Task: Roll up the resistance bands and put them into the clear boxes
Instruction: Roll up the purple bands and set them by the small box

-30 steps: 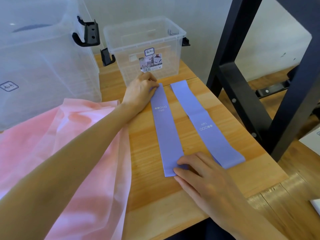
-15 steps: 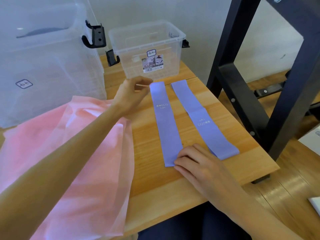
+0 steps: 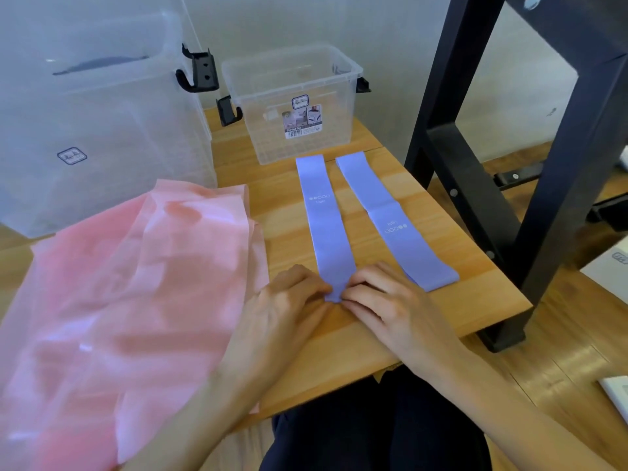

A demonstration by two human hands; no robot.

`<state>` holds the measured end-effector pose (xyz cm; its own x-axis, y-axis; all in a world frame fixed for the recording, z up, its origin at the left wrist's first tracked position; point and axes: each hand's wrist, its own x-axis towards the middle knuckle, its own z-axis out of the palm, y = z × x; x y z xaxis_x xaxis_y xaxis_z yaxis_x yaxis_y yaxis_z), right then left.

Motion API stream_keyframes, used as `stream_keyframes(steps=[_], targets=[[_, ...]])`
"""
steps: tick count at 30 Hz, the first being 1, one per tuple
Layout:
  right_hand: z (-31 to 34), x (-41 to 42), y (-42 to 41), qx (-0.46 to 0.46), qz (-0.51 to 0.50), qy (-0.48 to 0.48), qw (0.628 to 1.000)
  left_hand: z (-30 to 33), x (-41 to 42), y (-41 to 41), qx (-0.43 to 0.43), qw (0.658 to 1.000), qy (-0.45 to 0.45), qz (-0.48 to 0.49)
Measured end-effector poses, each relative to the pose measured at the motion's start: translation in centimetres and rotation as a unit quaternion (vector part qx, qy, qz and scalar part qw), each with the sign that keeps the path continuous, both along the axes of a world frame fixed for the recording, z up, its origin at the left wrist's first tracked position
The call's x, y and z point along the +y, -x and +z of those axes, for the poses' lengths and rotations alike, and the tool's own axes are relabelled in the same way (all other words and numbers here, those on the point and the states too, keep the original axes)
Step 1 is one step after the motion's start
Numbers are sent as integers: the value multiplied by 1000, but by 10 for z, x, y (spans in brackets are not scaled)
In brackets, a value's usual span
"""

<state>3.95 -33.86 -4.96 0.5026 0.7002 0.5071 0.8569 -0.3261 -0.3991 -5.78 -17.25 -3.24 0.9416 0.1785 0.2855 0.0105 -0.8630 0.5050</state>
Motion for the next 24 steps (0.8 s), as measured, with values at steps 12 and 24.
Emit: stream_keyframes(steps=[12, 24], targets=[[2, -2, -3, 111, -31, -34, 993, 6, 2, -1, 14, 999, 38, 16], [33, 6, -4, 225, -50, 115, 966, 5, 0, 2, 42, 987, 137, 71]])
